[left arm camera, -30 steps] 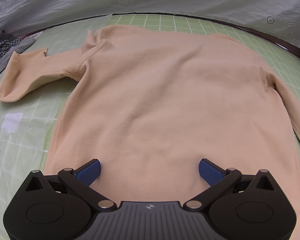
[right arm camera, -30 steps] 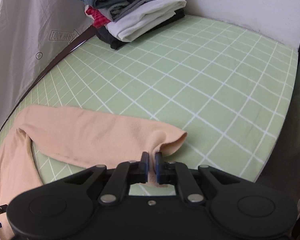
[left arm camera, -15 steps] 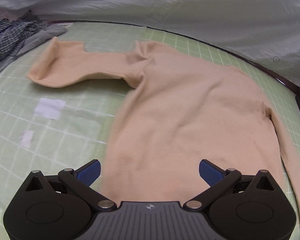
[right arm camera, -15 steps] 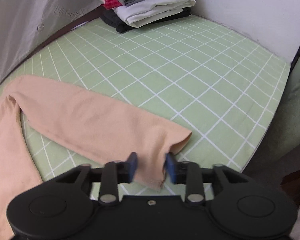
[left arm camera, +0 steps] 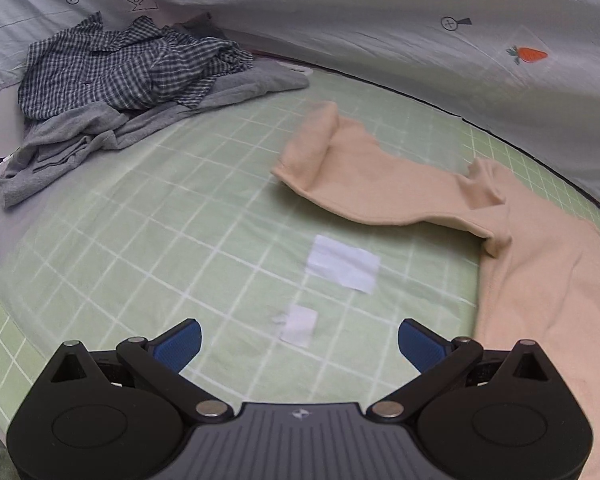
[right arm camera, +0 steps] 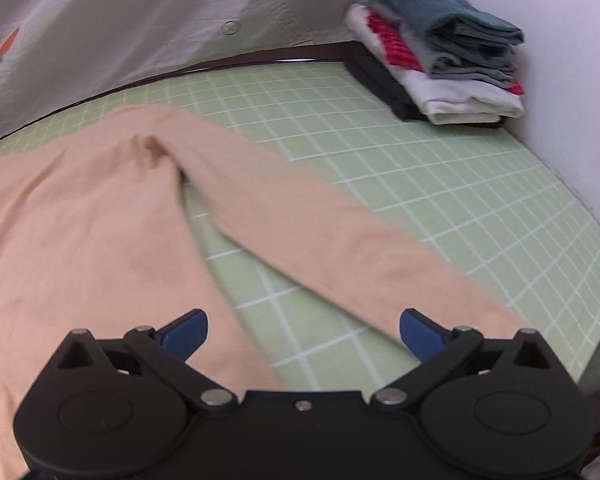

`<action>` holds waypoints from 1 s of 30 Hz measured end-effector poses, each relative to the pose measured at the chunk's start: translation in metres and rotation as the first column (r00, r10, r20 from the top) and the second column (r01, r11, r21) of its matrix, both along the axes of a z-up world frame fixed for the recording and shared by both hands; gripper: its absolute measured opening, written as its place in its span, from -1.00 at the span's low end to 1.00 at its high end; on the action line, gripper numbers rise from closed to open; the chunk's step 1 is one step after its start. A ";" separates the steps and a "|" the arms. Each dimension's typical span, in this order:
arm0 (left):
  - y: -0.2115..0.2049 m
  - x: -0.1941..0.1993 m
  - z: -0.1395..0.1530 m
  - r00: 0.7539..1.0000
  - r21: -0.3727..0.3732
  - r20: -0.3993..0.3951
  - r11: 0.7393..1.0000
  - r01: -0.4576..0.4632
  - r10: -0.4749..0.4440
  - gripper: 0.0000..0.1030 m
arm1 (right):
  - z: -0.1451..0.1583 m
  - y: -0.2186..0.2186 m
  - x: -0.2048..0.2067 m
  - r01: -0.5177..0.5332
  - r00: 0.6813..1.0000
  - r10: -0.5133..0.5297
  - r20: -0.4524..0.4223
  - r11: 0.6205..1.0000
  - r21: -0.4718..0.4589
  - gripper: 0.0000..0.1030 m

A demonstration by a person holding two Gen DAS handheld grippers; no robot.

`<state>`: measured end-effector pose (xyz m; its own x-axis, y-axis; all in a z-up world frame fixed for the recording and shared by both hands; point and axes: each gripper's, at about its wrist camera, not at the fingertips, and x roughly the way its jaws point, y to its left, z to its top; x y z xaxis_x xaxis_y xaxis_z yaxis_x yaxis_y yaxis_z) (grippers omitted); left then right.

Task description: Fold clothes

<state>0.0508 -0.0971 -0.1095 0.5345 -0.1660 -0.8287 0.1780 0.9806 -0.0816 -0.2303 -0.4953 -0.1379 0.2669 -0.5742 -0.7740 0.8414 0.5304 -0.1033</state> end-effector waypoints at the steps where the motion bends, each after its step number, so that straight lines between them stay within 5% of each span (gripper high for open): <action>1: 0.003 0.008 0.000 1.000 0.002 0.003 1.000 0.001 -0.002 1.00 | -0.003 0.003 0.013 -0.008 1.000 0.008 -0.001 1.000 0.002 1.00; 9: 0.006 0.094 -0.012 0.999 0.016 0.005 0.999 0.050 -0.050 1.00 | -0.029 0.025 0.113 -0.072 0.997 0.072 -0.006 0.997 0.021 1.00; 17: -0.013 0.168 -0.027 0.994 0.052 -0.014 0.993 0.104 -0.104 1.00 | -0.035 0.025 0.119 -0.019 0.999 0.019 0.051 1.000 0.001 1.00; 23: -0.032 0.184 -0.039 0.991 0.036 -0.009 0.990 0.134 -0.133 0.95 | -0.040 0.024 0.122 0.023 0.995 -0.022 0.095 1.000 -0.012 1.00; 25: -0.038 0.182 -0.041 0.990 0.068 0.018 0.988 0.138 -0.139 0.80 | -0.041 0.024 0.123 0.037 0.993 -0.035 0.110 0.999 -0.016 1.00; 28: -0.042 0.178 -0.042 0.982 0.070 0.040 0.981 0.183 -0.186 0.19 | -0.043 0.026 0.124 0.047 0.992 -0.043 0.117 0.998 -0.031 1.00; 30: -0.040 0.174 -0.041 0.979 0.043 0.041 0.979 0.199 -0.200 -0.66 | -0.043 0.027 0.125 0.054 0.991 -0.048 0.122 0.998 -0.042 1.00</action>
<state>0.2251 -0.1367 -0.1506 0.5310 -0.2417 -0.8122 0.3730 0.9273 -0.0320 -0.1053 -0.4684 -0.1814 0.3266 -0.6228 -0.7110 0.8751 0.4835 -0.0217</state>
